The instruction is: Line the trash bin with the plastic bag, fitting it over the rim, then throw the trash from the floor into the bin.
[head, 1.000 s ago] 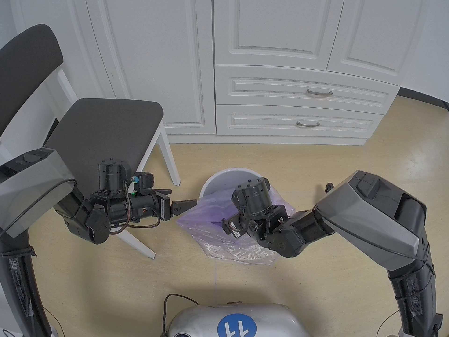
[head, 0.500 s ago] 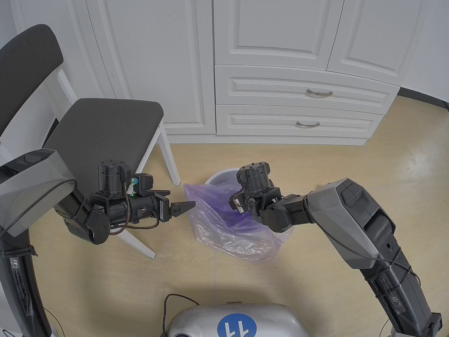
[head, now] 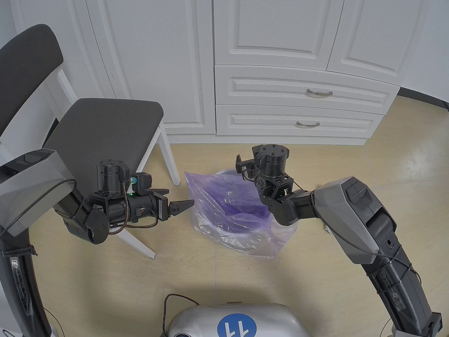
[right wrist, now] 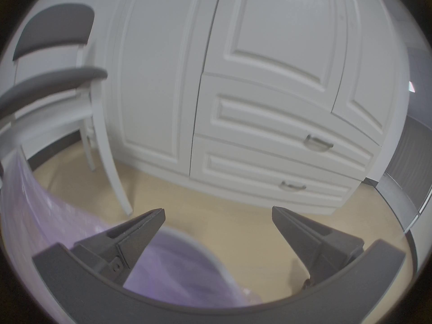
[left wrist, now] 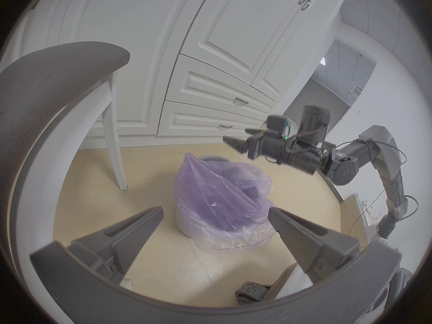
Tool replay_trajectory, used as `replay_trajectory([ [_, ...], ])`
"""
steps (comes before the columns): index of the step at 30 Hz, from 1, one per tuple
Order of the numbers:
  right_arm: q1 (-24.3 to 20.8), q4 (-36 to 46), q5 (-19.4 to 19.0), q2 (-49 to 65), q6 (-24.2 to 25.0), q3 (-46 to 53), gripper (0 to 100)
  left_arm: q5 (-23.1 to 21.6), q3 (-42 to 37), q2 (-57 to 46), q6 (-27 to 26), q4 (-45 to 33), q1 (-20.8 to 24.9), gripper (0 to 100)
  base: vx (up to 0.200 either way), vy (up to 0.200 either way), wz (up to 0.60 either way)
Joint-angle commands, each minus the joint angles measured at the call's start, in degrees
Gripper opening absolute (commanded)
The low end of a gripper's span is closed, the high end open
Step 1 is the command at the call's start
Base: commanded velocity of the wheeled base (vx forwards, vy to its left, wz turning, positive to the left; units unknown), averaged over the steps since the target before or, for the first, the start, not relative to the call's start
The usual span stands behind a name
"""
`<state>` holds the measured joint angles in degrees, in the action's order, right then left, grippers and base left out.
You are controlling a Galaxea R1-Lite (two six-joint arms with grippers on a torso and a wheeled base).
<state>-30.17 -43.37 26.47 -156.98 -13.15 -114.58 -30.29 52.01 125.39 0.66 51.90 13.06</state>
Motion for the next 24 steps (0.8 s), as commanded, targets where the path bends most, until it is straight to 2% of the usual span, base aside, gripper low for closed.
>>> replay_trajectory([
  [1, -0.59, -2.07, 0.52, 2.73, 0.06, -0.01, 100, -0.03, -0.06, 0.12, 0.04, 0.05, -0.05, 100, 0.000, 0.000, 0.00],
  [4, -2.61, -1.63, 1.84, 5.81, -0.03, 2.34, 100, -0.03, -0.06, 0.12, 0.04, 0.05, -0.22, 100, 0.000, 0.000, 0.00],
  [5, -4.19, 1.10, 1.84, 10.99, -0.21, 12.01, 100, -0.03, -0.15, 0.03, 0.04, 0.05, -0.31, 100, 0.000, 0.000, 0.00],
  [7, -6.48, 9.18, 0.78, 17.76, 0.32, 23.88, 100, -0.03, -0.15, 0.03, 0.04, 0.14, -0.31, 100, 0.000, 0.000, 0.00],
  [9, -7.88, 13.93, -0.27, 18.90, 2.52, 27.74, 100, -0.03, 0.29, 0.03, -0.04, 0.05, -0.66, 100, 0.000, 0.000, 0.00],
  [12, -8.76, 13.32, -0.36, 14.86, 6.74, 27.30, 100, -0.03, 0.82, 0.12, 0.04, 0.14, -0.93, 100, 0.000, 0.000, 0.00],
  [18, -8.06, 17.01, -1.15, 8.79, 7.00, 22.03, 100, -0.03, 0.47, 0.12, 0.04, 0.14, -1.10, 100, 0.000, 0.000, 0.00],
  [20, -8.06, 21.40, -1.59, 9.41, 7.18, 21.24, 100, -0.03, 0.82, 0.47, 0.04, 0.14, -1.28, 100, 0.000, 0.000, 0.00],
  [23, -8.06, 25.00, -3.88, 9.76, 7.09, 20.80, 100, -0.03, 0.91, 0.82, -0.04, 0.14, -1.28, 100, 0.000, 0.000, 0.00],
  [24, -7.88, 27.82, -6.16, 9.85, 7.18, 20.27, 100, -0.03, 1.08, 0.99, 0.04, 0.14, -1.28, 100, 0.000, 0.000, 0.00],
])
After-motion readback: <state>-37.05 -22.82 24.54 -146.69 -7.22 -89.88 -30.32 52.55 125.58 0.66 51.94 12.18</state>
